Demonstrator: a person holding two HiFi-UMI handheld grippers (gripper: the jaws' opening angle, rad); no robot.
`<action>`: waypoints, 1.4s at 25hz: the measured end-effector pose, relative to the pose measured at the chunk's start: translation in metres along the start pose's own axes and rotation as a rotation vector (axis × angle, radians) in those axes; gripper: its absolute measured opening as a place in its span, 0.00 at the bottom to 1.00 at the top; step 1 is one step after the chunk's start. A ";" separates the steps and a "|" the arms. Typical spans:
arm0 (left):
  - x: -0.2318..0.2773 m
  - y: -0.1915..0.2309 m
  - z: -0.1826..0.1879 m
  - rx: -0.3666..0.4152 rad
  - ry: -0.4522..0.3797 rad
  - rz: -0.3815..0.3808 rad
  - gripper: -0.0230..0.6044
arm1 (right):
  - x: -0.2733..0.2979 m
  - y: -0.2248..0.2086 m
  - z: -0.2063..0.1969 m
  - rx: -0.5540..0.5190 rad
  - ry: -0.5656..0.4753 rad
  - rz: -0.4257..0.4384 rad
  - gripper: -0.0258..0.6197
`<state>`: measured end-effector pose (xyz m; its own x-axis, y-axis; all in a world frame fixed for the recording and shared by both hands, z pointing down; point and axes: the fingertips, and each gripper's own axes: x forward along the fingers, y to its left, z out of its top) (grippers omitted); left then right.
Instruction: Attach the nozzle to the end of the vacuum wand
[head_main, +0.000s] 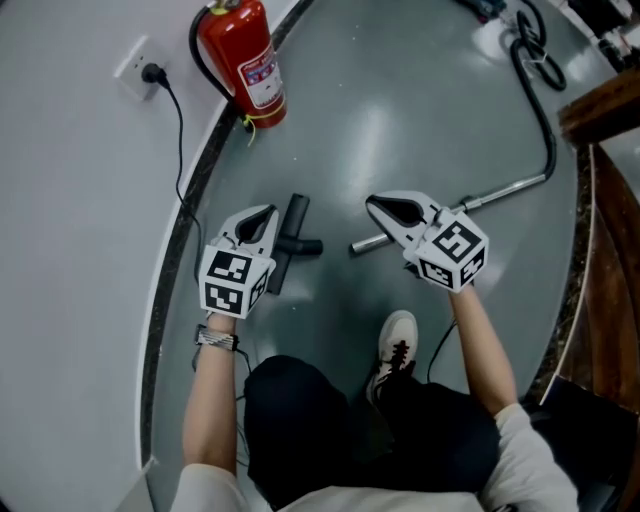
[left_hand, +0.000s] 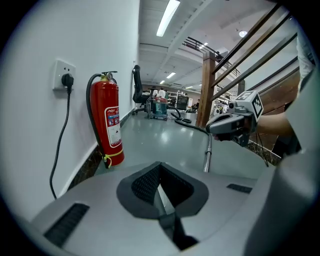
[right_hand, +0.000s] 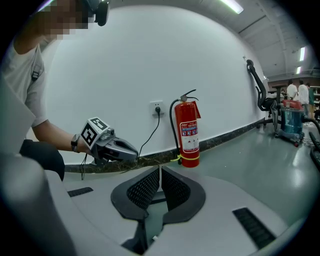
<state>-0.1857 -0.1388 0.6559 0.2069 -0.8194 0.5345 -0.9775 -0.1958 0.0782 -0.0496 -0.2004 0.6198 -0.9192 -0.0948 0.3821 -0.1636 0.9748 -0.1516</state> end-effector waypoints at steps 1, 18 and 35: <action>0.004 -0.002 -0.006 -0.002 0.003 -0.016 0.03 | 0.003 0.000 -0.007 -0.004 0.005 0.004 0.09; 0.054 -0.024 -0.092 0.080 0.176 -0.165 0.14 | 0.022 0.001 -0.124 0.145 0.068 0.091 0.09; 0.074 -0.044 -0.146 0.210 0.323 -0.267 0.17 | 0.029 0.009 -0.171 -0.021 0.285 0.320 0.28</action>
<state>-0.1333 -0.1122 0.8154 0.3943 -0.5227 0.7558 -0.8557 -0.5088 0.0946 -0.0162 -0.1599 0.7855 -0.7860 0.2700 0.5561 0.1240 0.9502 -0.2861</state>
